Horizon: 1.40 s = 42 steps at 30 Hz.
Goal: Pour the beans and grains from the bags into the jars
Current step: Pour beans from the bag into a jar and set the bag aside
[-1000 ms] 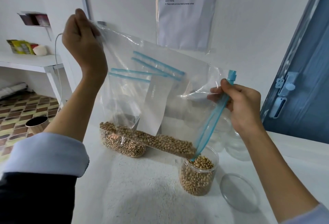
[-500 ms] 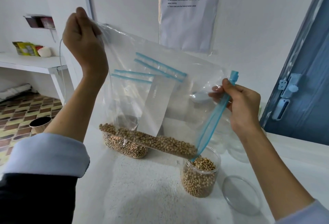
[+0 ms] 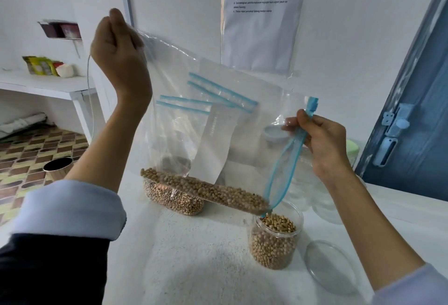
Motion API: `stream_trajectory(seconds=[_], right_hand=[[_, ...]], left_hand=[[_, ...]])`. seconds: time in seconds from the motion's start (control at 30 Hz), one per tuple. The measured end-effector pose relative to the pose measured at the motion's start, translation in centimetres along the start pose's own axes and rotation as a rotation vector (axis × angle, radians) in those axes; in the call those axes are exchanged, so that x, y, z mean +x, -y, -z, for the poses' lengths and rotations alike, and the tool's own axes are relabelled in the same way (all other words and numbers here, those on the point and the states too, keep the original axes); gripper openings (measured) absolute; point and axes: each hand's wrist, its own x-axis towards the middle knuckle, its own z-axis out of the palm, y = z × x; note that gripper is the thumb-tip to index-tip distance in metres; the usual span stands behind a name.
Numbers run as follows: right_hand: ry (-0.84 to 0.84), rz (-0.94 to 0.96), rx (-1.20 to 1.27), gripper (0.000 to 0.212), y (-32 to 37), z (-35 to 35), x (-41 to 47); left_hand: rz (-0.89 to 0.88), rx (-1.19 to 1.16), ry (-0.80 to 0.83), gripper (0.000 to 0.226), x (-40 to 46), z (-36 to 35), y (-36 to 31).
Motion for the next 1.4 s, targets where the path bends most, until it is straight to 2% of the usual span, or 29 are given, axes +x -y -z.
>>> stream_trajectory(seconds=[0.1,0.2,0.3,0.57,0.77,1.13,1.4], right_hand=[[-0.043,0.005,0.003,0.020,0.0,0.2,0.0],[-0.014,-0.008,-0.024,0.021,0.2,0.3,-0.2],[-0.080,-0.003,0.003,0.022,0.2,0.6,0.0],[-0.079,-0.052,-0.068,0.029,0.4,0.6,0.7],[-0.080,-0.092,-0.081,0.023,0.2,1.2,1.5],[-0.099,-0.011,-0.115,0.023,0.7,1.8,-0.1],[-0.172,0.012,-0.065,0.025,0.2,2.1,-0.6]], left_hand=[[-0.007,-0.008,0.005,0.037,-0.1,-0.1,-0.1],[0.004,0.011,0.006,0.036,-0.2,-0.1,-0.1],[0.009,-0.009,0.013,0.036,-0.3,-0.2,0.0],[0.000,0.003,0.000,0.038,-0.7,-0.6,0.2],[-0.035,0.014,-0.011,0.037,-0.6,-0.7,0.1],[0.012,0.019,-0.013,0.038,-1.8,-1.0,0.2],[0.018,-0.014,-0.002,0.040,-2.0,-1.3,0.2]])
